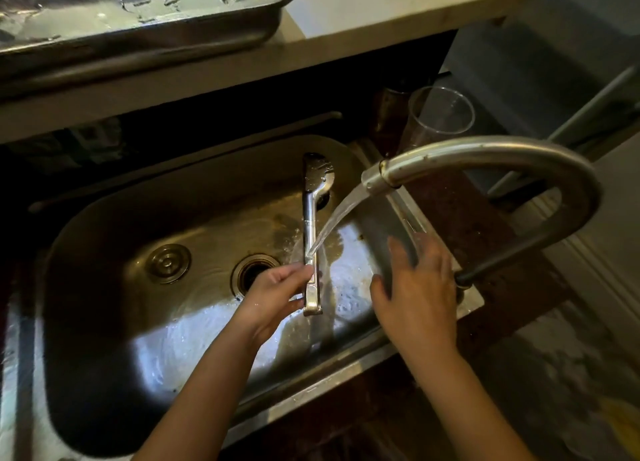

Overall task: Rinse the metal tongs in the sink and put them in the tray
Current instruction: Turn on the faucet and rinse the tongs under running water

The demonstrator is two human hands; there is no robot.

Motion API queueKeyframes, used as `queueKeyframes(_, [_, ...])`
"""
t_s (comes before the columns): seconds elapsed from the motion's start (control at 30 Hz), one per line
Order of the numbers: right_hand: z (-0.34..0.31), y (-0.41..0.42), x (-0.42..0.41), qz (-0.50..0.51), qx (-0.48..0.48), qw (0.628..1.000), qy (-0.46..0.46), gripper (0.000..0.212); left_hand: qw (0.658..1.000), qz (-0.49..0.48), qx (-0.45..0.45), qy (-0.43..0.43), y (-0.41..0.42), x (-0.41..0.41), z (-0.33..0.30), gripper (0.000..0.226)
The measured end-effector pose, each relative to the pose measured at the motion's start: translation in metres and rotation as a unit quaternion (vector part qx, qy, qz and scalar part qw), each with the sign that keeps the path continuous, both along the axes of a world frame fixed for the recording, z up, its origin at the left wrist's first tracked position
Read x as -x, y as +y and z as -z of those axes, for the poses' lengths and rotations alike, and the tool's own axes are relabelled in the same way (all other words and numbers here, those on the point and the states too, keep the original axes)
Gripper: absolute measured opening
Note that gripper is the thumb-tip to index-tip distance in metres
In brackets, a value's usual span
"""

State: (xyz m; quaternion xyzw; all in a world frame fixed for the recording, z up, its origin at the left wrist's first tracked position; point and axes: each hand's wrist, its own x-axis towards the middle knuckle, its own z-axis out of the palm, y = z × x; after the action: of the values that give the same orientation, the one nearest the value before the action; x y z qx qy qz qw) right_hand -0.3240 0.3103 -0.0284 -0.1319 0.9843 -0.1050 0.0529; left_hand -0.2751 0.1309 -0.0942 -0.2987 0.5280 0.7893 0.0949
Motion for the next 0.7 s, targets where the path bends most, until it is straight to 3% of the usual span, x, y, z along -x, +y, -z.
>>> queueKeyframes(0.3, [-0.006, -0.002, 0.001, 0.012, 0.069, 0.997, 0.017, 0.057, 0.999, -0.03, -0.024, -0.012, -0.002, 0.006, 0.004, 0.017])
queueKeyframes(0.7, [-0.003, 0.013, -0.029, -0.018, 0.054, 0.997, 0.049, 0.06, 0.997, -0.042, -0.069, -0.001, 0.007, -0.007, 0.003, 0.021])
